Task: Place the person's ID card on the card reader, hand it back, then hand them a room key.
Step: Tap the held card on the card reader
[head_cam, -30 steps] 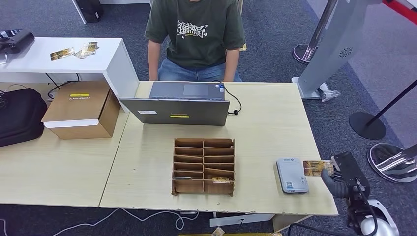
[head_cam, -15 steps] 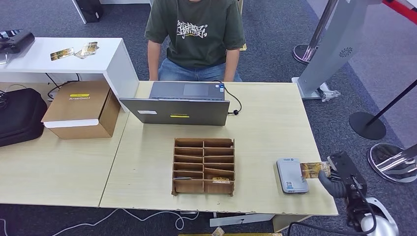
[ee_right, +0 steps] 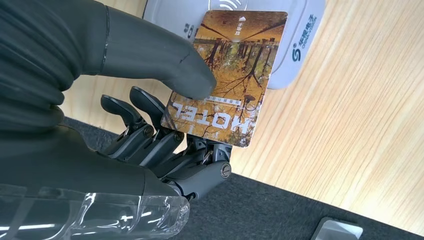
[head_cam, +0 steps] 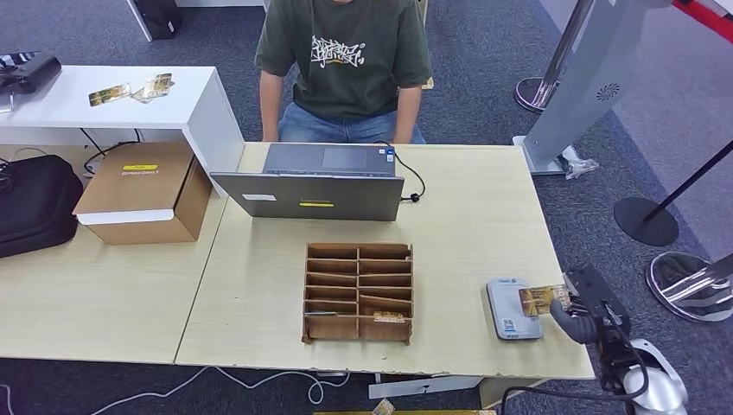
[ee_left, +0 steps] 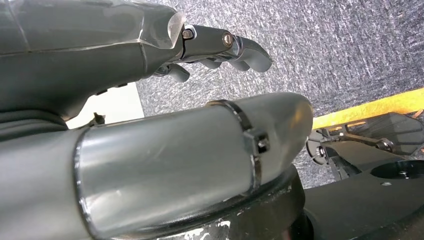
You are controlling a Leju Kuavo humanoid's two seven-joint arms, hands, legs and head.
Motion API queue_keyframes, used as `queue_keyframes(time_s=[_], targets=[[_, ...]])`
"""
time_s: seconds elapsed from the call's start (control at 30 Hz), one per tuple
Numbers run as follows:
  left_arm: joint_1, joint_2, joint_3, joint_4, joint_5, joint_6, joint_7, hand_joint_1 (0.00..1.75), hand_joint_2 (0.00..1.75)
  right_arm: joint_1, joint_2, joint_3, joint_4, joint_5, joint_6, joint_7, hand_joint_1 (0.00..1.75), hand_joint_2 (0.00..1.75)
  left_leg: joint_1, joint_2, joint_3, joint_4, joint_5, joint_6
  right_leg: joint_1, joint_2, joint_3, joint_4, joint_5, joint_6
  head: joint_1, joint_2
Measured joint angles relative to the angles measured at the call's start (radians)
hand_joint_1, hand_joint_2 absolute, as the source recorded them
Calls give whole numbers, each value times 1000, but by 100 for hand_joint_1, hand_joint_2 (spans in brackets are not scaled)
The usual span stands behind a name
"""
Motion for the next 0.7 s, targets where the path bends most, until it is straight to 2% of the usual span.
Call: queue_keyframes(time_s=[0.07, 0.33, 0.5, 0.7], targets=[[0, 0, 0, 0, -1, 0, 0, 0, 175, -3, -11, 3, 8, -2, 6, 0, 175, 175, 0, 0, 0, 0, 0, 0, 0, 0, 0, 0, 0, 0, 0, 0], [0, 0, 0, 0, 2, -6, -1, 0, 175, -11, -33, 23, 37, -1, 37, 7, 175, 175, 0, 0, 0, 0, 0, 0, 0, 0, 0, 0, 0, 0, 0, 0], [0, 1, 0, 0, 2, -7, -6, 0, 175, -50, -61, 55, 93, 22, 79, 11, 175, 175, 0, 0, 0, 0, 0, 0, 0, 0, 0, 0, 0, 0, 0, 0], [-5, 2, 0, 0, 2, -7, -10, 0, 175, -113, -79, 95, 163, 75, 83, 10, 175, 175, 0, 0, 1, 0, 1, 0, 0, 0, 1, 0, 1, 1, 0, 0]])
